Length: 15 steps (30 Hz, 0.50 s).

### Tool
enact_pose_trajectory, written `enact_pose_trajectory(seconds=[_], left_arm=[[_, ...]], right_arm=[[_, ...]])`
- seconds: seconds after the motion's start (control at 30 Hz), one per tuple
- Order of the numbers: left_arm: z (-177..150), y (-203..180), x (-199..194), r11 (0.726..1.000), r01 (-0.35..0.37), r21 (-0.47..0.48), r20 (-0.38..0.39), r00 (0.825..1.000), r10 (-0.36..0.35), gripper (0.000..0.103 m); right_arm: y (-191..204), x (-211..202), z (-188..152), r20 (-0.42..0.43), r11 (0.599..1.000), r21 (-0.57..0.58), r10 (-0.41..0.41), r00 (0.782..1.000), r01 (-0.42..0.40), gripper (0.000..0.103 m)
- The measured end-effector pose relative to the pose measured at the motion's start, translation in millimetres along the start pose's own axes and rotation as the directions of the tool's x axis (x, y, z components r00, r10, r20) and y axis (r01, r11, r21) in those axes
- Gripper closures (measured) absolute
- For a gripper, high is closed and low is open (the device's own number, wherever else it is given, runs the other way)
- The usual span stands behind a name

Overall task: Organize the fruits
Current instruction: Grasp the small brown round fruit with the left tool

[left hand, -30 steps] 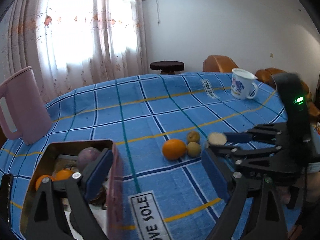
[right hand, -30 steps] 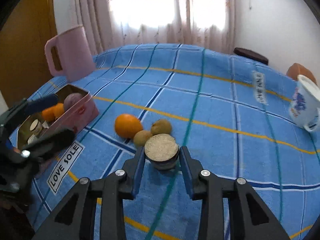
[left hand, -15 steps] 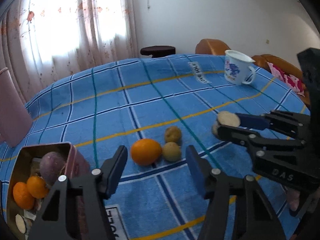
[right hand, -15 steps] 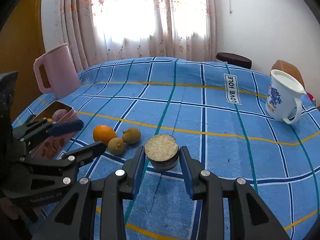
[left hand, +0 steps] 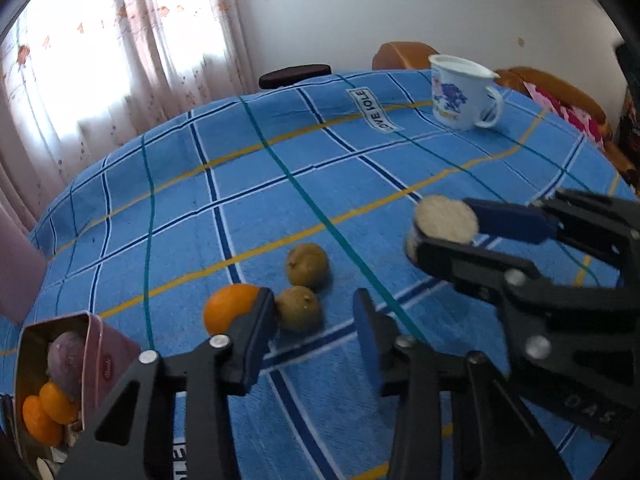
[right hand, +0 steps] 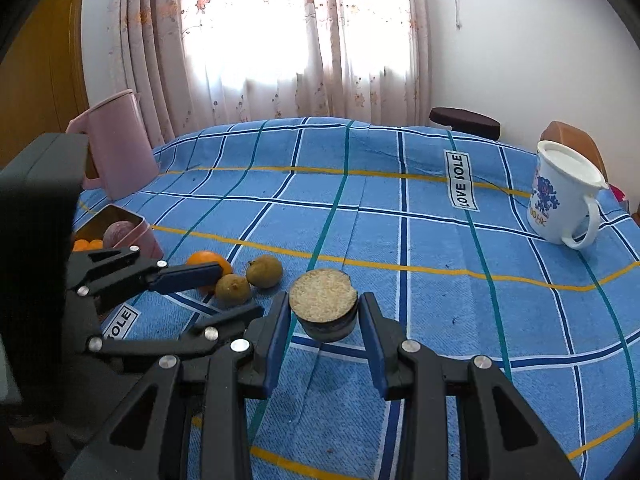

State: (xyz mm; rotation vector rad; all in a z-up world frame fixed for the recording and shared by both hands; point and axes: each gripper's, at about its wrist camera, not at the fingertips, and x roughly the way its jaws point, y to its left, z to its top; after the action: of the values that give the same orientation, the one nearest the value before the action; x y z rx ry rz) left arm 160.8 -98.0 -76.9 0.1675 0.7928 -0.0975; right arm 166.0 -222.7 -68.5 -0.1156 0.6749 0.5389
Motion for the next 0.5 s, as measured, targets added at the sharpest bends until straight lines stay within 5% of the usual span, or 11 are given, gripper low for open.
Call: enact_pose_trajectory(seconds=[0.07, 0.23, 0.5], left_arm=[[-1.7, 1.1, -4.1, 1.0, -0.002, 0.007, 0.017, 1.0, 0.002, 0.083], [-6.9, 8.7, -13.3, 0.998, 0.055, -0.028, 0.045, 0.998, -0.054, 0.091], [-9.4, 8.3, -15.3, 0.995, 0.101, -0.028, 0.037, 0.994, -0.1, 0.085]], right_arm=[[-1.0, -2.7, 0.0, 0.015, 1.0, 0.005, 0.002, 1.0, -0.002, 0.066], [-1.9, -8.3, -0.5, 0.042, 1.0, 0.008, -0.001, 0.999, 0.001, 0.066], [-0.2, -8.4, 0.1, 0.047, 1.0, 0.0, -0.011, 0.999, 0.011, 0.066]])
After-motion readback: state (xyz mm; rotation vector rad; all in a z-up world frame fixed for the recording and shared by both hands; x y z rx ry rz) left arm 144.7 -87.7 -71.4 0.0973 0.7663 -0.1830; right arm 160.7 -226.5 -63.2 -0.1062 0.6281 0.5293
